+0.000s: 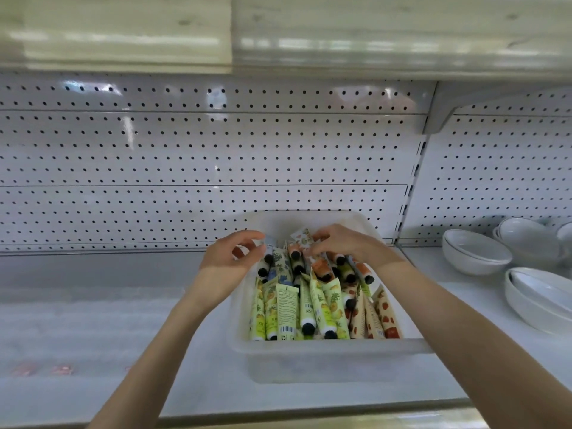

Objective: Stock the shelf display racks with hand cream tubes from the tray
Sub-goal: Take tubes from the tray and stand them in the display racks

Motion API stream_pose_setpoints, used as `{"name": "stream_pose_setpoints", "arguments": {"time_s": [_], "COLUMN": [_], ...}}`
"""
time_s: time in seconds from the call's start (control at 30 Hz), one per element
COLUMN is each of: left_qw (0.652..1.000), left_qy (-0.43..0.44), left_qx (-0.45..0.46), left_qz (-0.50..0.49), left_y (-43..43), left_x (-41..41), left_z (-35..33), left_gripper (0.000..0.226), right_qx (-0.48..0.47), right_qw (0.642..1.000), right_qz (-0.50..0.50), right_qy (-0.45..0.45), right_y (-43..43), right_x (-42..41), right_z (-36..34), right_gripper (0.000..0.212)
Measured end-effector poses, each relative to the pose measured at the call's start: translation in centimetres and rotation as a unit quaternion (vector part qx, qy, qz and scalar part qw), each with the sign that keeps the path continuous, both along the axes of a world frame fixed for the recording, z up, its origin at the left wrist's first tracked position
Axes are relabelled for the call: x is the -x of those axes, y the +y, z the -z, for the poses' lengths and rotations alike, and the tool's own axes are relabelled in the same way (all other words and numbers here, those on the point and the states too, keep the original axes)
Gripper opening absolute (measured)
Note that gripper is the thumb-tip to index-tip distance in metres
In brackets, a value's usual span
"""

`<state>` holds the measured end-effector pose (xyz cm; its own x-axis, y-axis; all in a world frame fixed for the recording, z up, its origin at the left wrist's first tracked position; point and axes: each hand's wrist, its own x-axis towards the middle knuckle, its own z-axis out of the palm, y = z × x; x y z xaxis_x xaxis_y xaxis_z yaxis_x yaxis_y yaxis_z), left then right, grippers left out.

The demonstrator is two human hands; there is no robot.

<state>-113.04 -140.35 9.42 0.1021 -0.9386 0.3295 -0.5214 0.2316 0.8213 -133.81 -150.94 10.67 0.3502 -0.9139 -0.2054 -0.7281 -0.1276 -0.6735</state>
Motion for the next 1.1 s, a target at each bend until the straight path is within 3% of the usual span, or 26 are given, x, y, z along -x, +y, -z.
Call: {"name": "stream_pose_setpoints", "arguments": {"time_s": [0.17,0.27,0.53,0.63,0.77,0.93,1.03,1.1], "left_qw": [1.0,1.0,1.0,0.999,0.995,0.995,0.995,0.996], "left_qy": [0.017,0.014,0.002,0.007,0.027,0.034,0.026,0.031], "left_qx": [0.003,0.008,-0.003,0.004,0.003,0.036,0.042,0.04], "left_qz": [-0.005,-0.006,0.018,0.049,0.091,0.092,0.084,0.078], "left_y": [-0.4,-0.8,-2.4,-2.7,-2.5,-2.5,-2.4,-2.3], "left_x": [0.8,1.0,2.4,3.2,4.0,3.8,3.6,3.4], "left_z": [-0.3,-0.4,-1.0,-1.5,-1.9,-1.4,-1.3,-1.3], "left_gripper": [0.016,0.018,0.032,0.03,0.006,0.019,0.014,0.009], "right_qx": [0.026,0.053,0.037,0.025,0.019,0.033,0.049,0.05], "right_qw": [0.996,0.988,0.932,0.921,0.911,0.915,0.922,0.921], "right_qz": [-0.008,-0.021,-0.054,-0.087,-0.109,-0.129,-0.127,-0.116], "right_qy": [-0.088,-0.141,-0.357,-0.378,-0.397,-0.38,-0.362,-0.369], "right_y": [0.8,1.3,2.0,2.1,2.2,2.5,2.7,2.8], "right_x": [0.2,0.4,0.3,0.2,-0.2,-0.1,-0.2,-0.1], "right_z": [-1.0,-1.7,-3.3,-3.3,-3.3,-3.6,-3.6,-3.7], "right_gripper": [0.051,0.012,0.013,0.02,0.024,0.053,0.047,0.027]}}
